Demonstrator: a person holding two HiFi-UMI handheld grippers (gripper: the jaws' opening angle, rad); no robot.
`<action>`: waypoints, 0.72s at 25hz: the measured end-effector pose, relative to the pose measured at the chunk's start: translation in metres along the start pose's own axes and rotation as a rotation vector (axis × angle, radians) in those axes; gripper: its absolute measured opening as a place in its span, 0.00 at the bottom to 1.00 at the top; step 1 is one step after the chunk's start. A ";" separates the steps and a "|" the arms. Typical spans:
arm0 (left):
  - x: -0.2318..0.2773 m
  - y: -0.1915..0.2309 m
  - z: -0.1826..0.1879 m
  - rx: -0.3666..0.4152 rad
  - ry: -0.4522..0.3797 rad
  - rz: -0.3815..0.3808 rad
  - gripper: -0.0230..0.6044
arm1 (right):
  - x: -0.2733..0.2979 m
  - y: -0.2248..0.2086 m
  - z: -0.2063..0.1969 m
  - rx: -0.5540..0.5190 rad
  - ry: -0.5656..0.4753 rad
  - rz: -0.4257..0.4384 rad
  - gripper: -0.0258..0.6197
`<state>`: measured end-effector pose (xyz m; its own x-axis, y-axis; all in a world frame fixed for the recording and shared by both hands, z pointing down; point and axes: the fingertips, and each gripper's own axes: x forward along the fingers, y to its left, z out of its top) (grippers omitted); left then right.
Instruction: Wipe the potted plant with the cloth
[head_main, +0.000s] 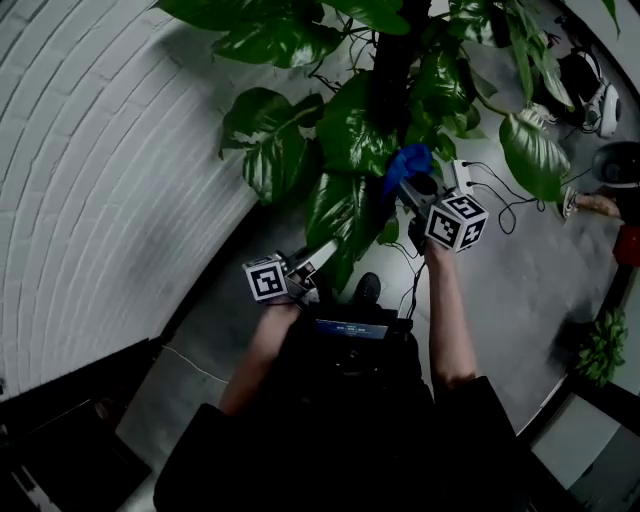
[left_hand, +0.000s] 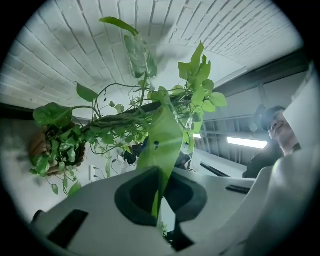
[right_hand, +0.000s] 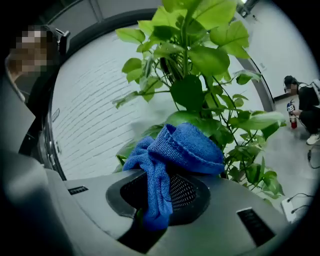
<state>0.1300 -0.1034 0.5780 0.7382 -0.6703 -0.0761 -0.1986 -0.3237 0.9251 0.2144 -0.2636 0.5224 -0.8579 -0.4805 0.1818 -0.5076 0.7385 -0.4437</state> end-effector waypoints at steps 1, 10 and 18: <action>0.000 0.000 -0.001 -0.005 -0.006 0.002 0.04 | 0.004 -0.003 -0.009 0.000 0.031 0.005 0.21; 0.006 -0.013 0.006 -0.040 -0.089 -0.083 0.04 | -0.003 0.004 -0.070 0.040 0.148 0.090 0.21; 0.007 -0.024 0.008 -0.095 -0.128 -0.155 0.04 | -0.020 0.029 -0.119 0.109 0.187 0.147 0.21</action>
<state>0.1344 -0.1056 0.5519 0.6662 -0.6986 -0.2611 -0.0233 -0.3694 0.9290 0.2074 -0.1760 0.6105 -0.9268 -0.2685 0.2626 -0.3734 0.7338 -0.5676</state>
